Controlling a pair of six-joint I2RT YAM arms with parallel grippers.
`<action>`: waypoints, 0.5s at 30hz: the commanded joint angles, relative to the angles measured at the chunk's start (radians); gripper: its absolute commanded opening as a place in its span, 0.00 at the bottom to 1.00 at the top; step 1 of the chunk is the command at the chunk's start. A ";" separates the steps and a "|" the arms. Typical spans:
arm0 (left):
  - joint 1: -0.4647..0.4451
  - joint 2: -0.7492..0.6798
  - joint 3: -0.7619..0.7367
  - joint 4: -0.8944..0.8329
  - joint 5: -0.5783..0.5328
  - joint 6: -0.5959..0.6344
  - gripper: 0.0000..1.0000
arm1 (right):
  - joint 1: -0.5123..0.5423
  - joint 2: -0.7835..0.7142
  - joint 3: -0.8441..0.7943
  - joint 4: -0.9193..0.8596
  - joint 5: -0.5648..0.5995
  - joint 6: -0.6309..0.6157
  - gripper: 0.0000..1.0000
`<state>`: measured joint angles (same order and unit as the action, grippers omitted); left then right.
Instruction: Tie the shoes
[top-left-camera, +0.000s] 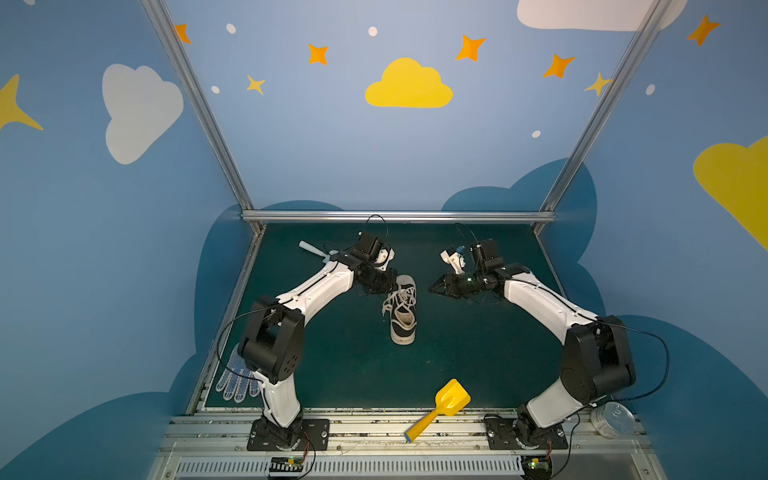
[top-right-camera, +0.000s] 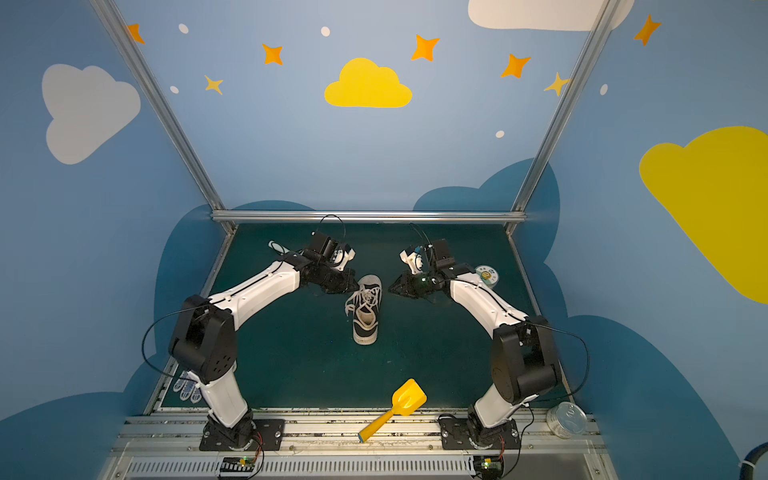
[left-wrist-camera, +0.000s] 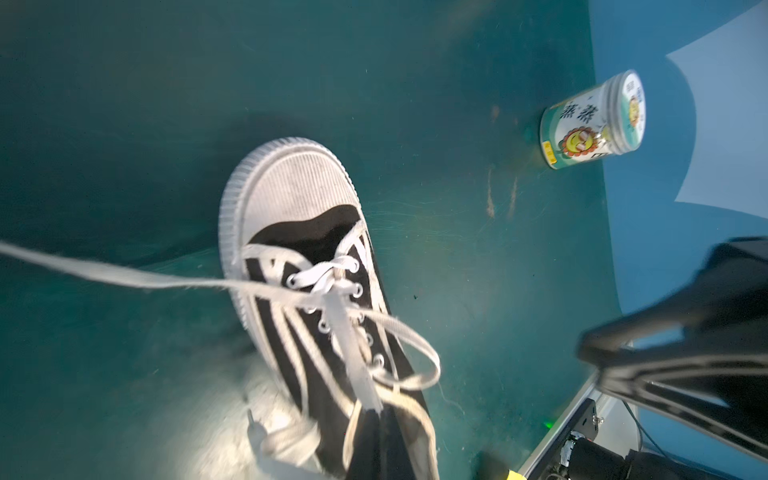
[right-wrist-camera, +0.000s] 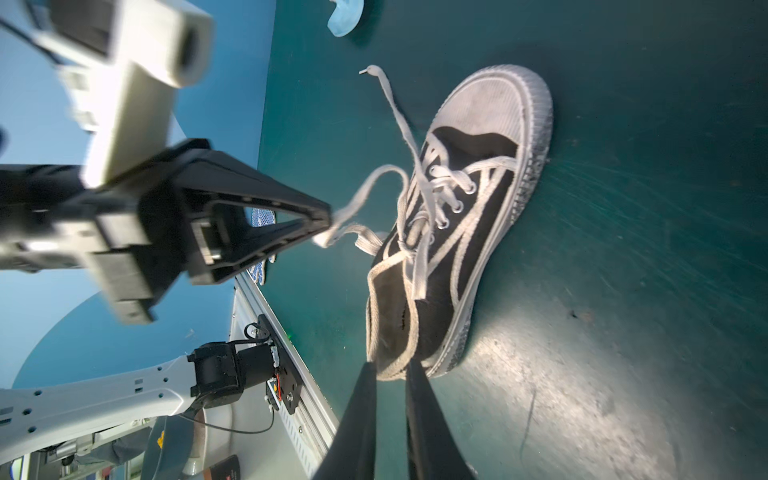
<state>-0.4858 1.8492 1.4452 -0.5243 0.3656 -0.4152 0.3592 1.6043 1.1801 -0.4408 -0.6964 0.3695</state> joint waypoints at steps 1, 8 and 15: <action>-0.010 0.043 0.060 0.024 0.039 -0.002 0.03 | -0.021 -0.034 0.021 -0.044 -0.024 -0.038 0.16; -0.020 0.103 0.120 0.049 0.028 -0.010 0.03 | -0.044 -0.029 0.015 -0.047 -0.043 -0.047 0.16; -0.027 0.121 0.154 0.065 0.045 0.011 0.03 | -0.055 -0.001 0.023 -0.046 -0.057 -0.052 0.16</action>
<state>-0.5072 1.9499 1.5677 -0.4713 0.3878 -0.4179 0.3119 1.6039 1.1801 -0.4759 -0.7322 0.3344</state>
